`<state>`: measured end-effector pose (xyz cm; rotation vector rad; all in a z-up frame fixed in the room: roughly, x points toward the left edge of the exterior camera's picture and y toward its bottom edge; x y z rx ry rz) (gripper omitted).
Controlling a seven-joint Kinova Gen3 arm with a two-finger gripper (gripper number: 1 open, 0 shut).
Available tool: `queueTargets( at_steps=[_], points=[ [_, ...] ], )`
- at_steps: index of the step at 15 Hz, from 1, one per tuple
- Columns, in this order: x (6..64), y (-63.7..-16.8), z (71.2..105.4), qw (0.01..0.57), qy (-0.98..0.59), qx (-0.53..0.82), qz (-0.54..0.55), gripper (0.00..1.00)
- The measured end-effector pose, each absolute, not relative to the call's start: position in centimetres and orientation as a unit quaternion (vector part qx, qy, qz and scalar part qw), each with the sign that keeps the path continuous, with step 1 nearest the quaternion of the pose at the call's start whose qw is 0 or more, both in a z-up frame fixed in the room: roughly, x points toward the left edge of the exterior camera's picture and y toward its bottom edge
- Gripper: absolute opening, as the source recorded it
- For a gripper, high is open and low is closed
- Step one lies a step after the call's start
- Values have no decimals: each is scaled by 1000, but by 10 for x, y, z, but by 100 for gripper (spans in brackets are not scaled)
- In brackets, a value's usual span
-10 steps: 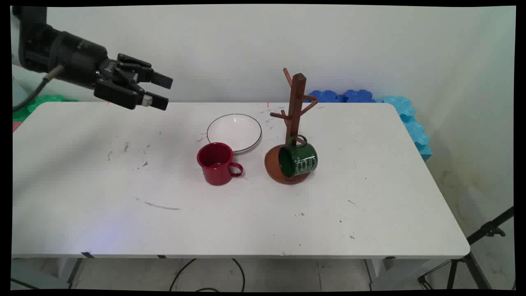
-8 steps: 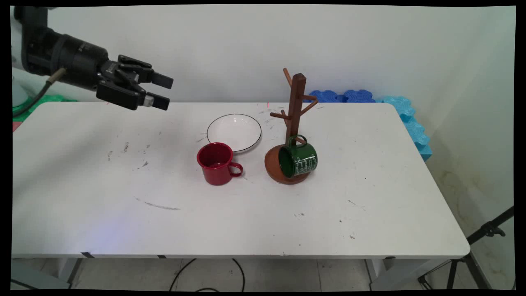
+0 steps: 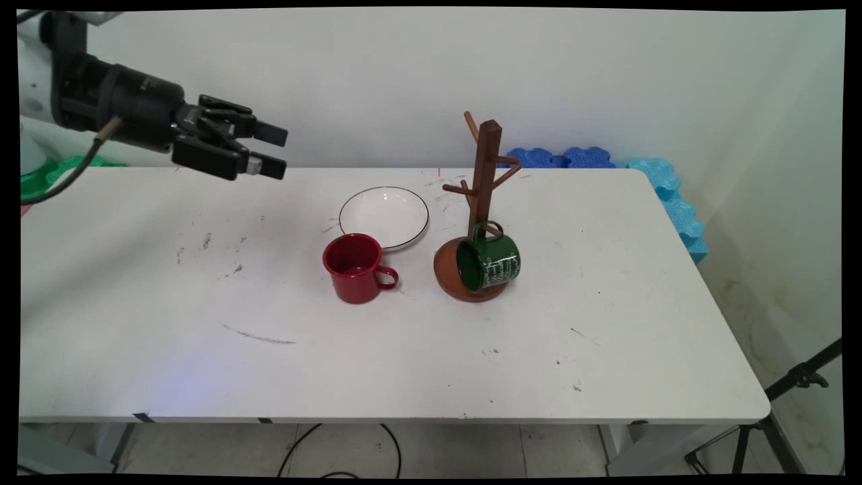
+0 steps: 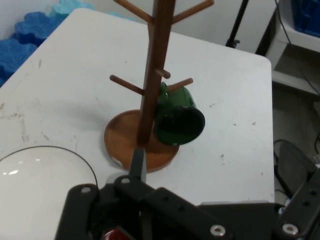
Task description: Pick up the green mug from the rack
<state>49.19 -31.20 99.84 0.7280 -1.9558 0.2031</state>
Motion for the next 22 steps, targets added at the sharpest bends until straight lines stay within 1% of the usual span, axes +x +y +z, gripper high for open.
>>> queueTargets(
  at_steps=[6,10,15,22],
  points=[
    [446,-327,1005,482,-807,337,56,100],
    [402,-338,995,464,-804,369,42,100],
    [352,-340,961,439,-801,406,37,100],
    [285,-335,895,407,-787,463,40,100]
  ],
)
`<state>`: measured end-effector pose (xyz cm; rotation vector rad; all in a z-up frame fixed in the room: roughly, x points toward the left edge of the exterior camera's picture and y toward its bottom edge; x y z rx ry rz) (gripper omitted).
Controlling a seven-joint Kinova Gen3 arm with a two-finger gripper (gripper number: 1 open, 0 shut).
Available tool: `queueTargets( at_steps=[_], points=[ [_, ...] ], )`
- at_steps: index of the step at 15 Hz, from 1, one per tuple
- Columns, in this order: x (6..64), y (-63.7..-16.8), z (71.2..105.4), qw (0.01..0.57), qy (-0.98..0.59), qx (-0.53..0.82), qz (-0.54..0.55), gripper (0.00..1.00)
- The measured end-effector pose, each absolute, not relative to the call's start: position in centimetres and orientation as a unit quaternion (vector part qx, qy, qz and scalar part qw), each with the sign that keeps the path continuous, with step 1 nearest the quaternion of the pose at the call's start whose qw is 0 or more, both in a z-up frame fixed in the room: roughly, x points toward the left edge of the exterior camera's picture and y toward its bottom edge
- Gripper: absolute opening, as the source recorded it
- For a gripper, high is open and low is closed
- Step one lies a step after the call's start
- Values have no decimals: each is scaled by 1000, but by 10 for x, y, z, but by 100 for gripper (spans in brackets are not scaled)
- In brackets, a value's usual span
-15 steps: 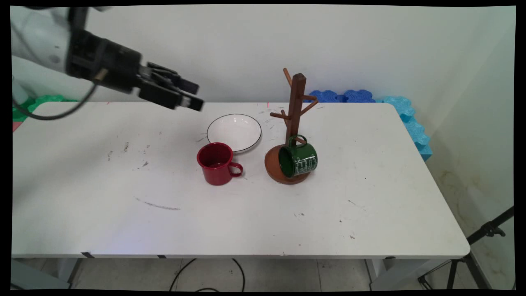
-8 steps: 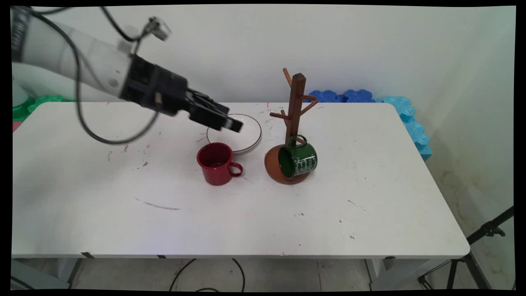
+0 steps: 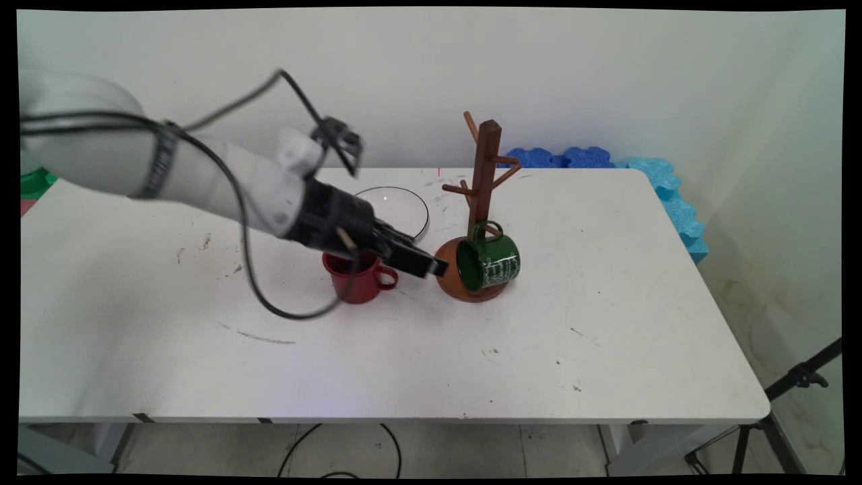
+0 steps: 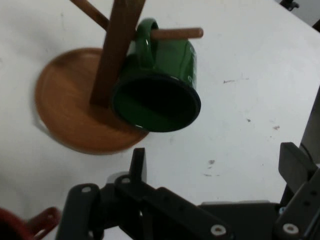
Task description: Pick up the green mug from the rack
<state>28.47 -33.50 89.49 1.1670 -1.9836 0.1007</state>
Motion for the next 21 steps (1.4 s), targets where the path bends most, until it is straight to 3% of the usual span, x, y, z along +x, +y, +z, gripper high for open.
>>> queueTargets(
  at_steps=[8,21],
  points=[
    [231,-340,851,408,-774,481,61,100],
    [194,-349,810,442,-748,489,84,100]
  ],
)
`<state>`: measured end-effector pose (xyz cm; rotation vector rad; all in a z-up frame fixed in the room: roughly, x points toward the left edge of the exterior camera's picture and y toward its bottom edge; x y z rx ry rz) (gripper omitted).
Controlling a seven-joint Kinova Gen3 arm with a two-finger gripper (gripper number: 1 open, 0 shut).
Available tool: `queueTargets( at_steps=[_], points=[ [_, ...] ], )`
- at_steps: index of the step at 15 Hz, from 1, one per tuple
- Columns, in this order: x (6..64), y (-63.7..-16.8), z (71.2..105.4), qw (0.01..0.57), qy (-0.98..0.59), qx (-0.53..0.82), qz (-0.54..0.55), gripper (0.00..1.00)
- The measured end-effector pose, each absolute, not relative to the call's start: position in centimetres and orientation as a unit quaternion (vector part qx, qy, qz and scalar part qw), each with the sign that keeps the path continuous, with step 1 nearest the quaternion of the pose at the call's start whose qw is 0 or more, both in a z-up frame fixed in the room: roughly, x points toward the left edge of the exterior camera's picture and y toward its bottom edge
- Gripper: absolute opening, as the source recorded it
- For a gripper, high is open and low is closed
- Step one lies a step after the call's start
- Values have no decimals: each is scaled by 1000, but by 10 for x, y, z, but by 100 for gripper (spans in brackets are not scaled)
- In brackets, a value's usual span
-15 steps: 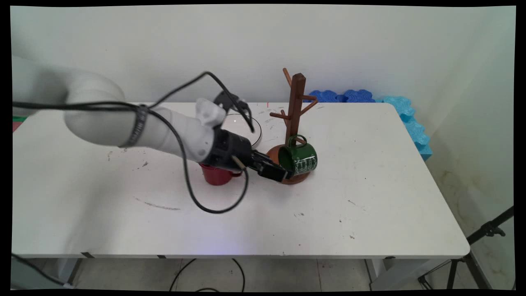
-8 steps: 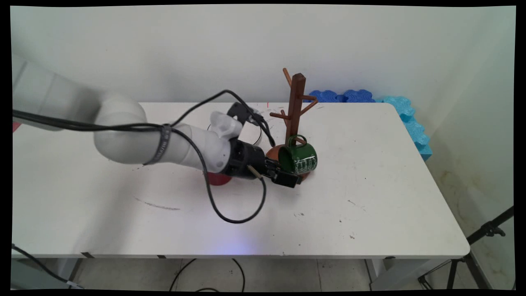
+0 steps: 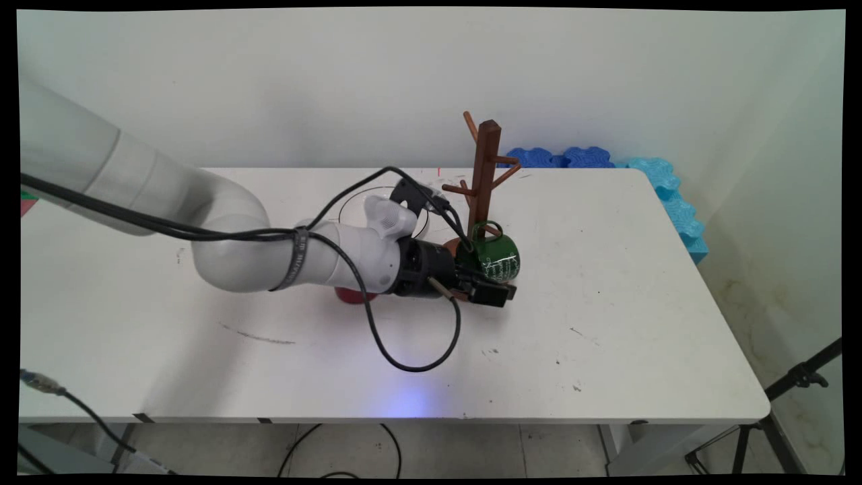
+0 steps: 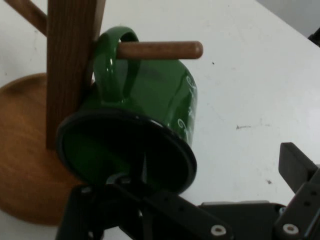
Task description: Pick up the green mug from the rack
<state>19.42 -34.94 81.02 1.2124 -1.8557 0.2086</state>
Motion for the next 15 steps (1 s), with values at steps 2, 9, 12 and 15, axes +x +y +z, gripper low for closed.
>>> queueTargets(
  at_steps=[2,9,12,15],
  points=[
    [192,-353,805,450,-743,488,88,100],
    [189,-361,795,471,-732,485,91,0],
    [189,-362,790,475,-731,482,88,0],
    [190,-361,788,480,-732,477,84,0]
  ],
)
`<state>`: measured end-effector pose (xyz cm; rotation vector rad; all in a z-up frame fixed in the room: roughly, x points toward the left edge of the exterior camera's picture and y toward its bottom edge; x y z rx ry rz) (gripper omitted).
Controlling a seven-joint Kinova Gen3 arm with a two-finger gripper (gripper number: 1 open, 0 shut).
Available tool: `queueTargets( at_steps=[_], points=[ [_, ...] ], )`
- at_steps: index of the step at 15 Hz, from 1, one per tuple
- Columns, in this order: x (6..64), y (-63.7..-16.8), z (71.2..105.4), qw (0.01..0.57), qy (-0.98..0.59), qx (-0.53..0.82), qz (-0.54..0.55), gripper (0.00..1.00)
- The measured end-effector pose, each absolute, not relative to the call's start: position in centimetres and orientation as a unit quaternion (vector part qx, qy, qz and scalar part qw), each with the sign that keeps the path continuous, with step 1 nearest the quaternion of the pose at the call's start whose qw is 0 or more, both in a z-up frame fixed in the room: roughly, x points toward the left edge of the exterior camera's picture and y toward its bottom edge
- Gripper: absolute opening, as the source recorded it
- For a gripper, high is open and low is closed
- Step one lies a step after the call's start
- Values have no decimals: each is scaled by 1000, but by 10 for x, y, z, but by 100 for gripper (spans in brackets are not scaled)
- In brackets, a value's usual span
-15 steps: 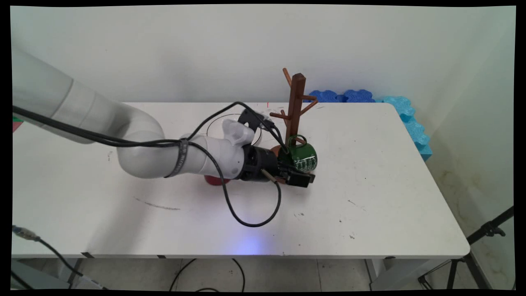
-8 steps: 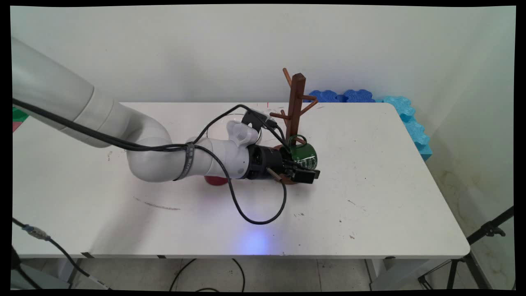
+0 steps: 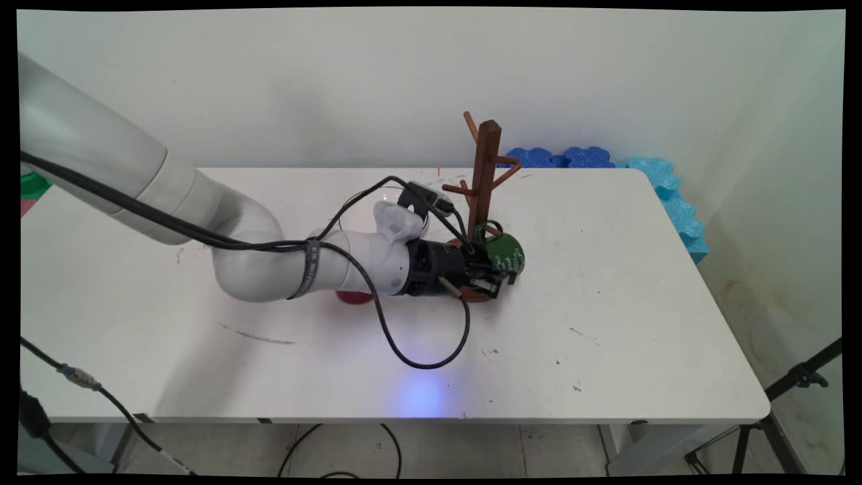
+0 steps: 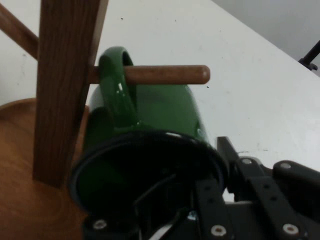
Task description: Place the picked object on the table
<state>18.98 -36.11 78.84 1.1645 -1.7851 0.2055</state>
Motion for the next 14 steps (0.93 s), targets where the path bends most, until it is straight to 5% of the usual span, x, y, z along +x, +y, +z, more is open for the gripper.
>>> queueTargets(
  at_steps=[14],
  points=[
    [204,-333,816,508,-738,440,55,0]
  ],
)
